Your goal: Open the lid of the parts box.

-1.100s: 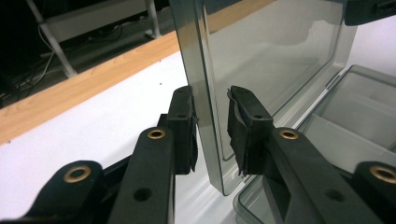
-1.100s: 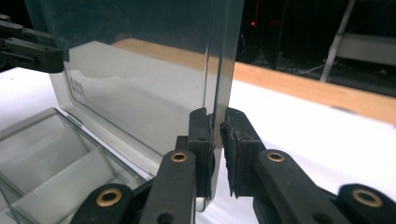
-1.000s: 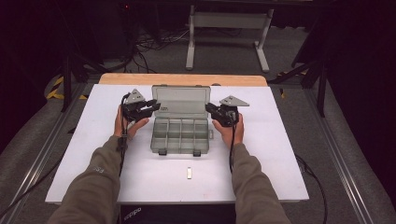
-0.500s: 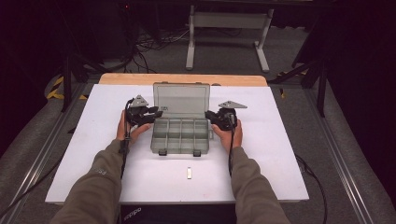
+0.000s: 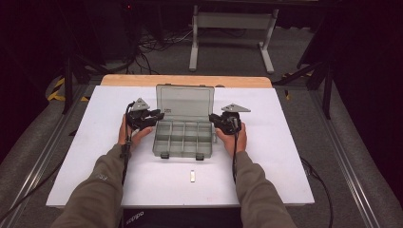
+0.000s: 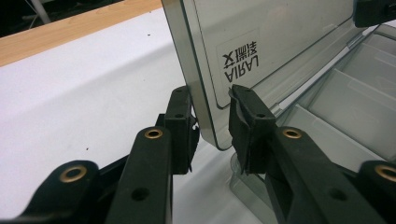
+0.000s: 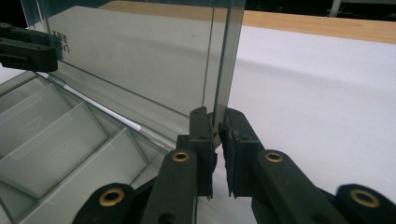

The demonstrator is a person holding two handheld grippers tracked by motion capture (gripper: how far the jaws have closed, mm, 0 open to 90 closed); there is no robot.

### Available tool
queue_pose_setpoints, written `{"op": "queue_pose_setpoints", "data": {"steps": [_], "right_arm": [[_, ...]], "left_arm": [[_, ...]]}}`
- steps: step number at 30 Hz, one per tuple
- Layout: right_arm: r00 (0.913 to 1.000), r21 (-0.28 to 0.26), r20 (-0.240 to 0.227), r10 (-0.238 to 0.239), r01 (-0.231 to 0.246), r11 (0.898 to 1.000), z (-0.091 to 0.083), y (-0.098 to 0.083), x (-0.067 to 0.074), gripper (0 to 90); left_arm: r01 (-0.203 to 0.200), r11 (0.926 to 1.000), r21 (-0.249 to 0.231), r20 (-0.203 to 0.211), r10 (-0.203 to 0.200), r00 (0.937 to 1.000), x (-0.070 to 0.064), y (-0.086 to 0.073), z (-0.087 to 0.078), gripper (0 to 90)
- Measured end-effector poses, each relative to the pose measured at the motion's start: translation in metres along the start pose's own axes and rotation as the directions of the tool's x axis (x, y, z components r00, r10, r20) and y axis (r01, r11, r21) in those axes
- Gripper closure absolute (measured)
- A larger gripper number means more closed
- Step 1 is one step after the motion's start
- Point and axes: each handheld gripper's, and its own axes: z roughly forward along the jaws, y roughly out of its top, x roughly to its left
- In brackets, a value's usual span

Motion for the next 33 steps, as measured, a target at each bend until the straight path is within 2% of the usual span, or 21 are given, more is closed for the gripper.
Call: {"op": "queue_pose_setpoints", "data": {"steps": [6, 12, 14, 16, 19, 22, 25, 33], "right_arm": [[0.9996, 0.004, 0.02, -0.018, 0.018, 1.0, 0.002, 0.0, 0.001, 80.3], [0.9993, -0.007, 0.036, -0.012, 0.012, 1.0, 0.003, -0.001, 0.002, 78.8], [0.9989, -0.006, 0.045, -0.014, 0.015, 1.0, 0.004, -0.001, 0.002, 76.9], [0.9985, -0.005, 0.053, -0.015, 0.015, 1.0, 0.005, -0.001, 0.003, 76.5], [0.9979, 0.0, 0.06, -0.022, 0.022, 1.0, 0.006, 0.0, 0.003, 76.0], [0.9962, 0.013, 0.076, -0.043, 0.042, 0.999, 0.009, 0.0, 0.006, 78.2], [0.9943, 0.021, 0.089, -0.059, 0.057, 0.998, 0.01, 0.0, 0.007, 78.0], [0.9964, 0.029, 0.077, -0.036, 0.034, 0.999, 0.014, 0.001, 0.005, 77.3]], "left_arm": [[0.011, 0.9999, 0.005, -0.013, -0.011, 0.9999, 0.003, -0.001, -0.001, 72.4], [0.038, 0.9993, -0.005, 0.001, -0.038, 0.9993, 0.005, -0.003, 0.0, 71.9], [0.039, 0.9992, -0.004, -0.006, -0.039, 0.9992, 0.005, -0.003, 0.0, 70.8], [0.061, 0.9981, -0.006, -0.002, -0.061, 0.9982, 0.006, -0.005, 0.001, 69.9], [0.062, 0.9981, -0.002, -0.011, -0.062, 0.998, 0.008, -0.006, 0.002, 69.8], [0.033, 0.9992, 0.021, -0.029, -0.033, 0.999, 0.004, -0.004, 0.003, 72.5], [0.028, 0.9994, 0.023, -0.029, -0.027, 0.9992, 0.004, -0.004, 0.004, 72.7], [0.038, 0.9989, 0.027, -0.017, -0.038, 0.9992, 0.005, -0.004, 0.003, 72.8]]}}
